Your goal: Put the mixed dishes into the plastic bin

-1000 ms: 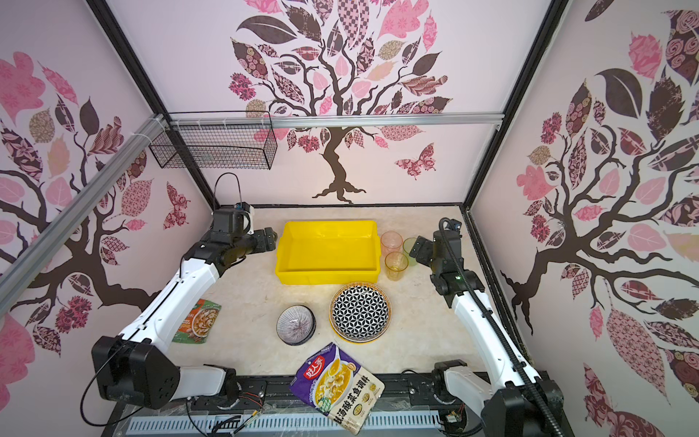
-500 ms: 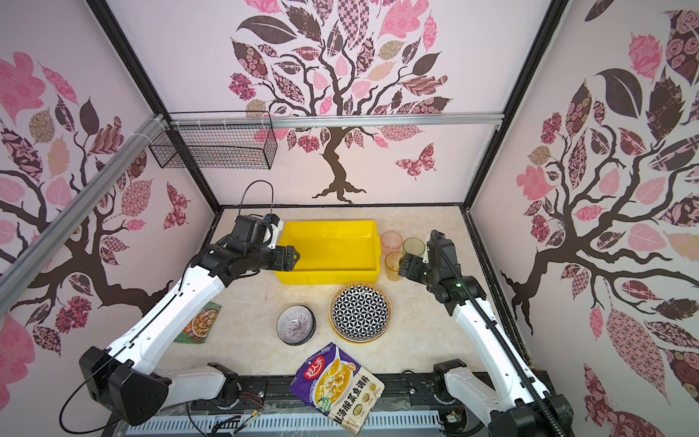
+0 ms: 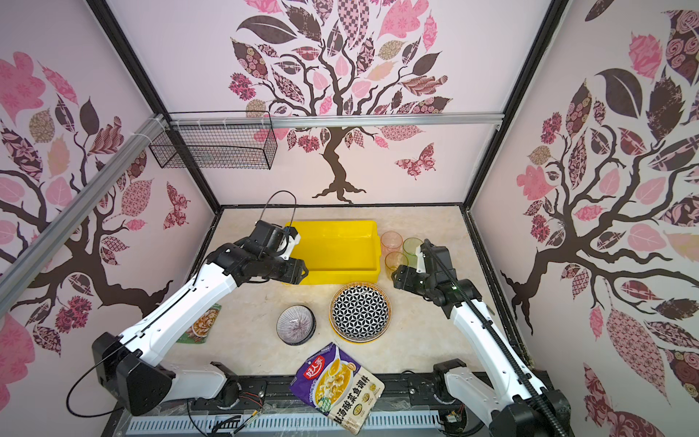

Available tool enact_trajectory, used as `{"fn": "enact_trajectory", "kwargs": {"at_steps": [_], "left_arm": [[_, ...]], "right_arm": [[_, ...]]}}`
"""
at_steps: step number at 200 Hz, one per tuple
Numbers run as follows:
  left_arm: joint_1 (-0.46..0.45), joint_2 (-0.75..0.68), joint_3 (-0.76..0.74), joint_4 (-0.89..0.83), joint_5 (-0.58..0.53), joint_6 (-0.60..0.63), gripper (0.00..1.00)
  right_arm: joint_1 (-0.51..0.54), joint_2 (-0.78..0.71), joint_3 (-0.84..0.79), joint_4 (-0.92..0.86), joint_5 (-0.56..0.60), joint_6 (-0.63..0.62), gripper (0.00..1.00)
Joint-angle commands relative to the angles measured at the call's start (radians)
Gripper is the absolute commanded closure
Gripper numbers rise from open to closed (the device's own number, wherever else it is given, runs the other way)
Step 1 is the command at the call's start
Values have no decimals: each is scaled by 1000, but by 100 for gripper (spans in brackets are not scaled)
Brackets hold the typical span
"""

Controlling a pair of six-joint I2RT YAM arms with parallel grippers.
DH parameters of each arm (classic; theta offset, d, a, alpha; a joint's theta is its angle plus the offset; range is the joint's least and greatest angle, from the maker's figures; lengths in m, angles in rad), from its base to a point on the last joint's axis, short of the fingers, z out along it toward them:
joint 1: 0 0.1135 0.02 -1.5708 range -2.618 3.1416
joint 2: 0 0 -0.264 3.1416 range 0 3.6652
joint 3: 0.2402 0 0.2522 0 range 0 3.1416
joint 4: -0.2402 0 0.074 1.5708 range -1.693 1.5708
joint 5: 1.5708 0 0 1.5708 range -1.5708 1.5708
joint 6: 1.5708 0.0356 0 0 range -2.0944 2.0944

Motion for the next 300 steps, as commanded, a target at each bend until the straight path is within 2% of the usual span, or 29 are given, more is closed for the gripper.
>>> {"fn": "enact_trajectory", "kwargs": {"at_steps": [1,33,74,146,181,247,300], "left_arm": [[-46,36,62,-33,16,23,40],[-122,97,83,-42,14,32,46],[-130,152,65,-29,53,48,63],[-143,246,41,4,119,33,64],[-155,280,27,20,109,32,64],[-167,350,7,55,122,12,71],[-183,401,4,65,110,1,72]], "right_arm": [[9,22,-6,-36,-35,2,21],[11,36,-19,-45,-50,5,22],[12,62,-21,-74,-92,-37,24],[18,95,-50,-31,-128,-24,28],[24,112,-51,-32,-134,-36,29],[33,126,-57,-32,-130,-49,28],[38,137,-70,-17,-128,-45,28]]}}
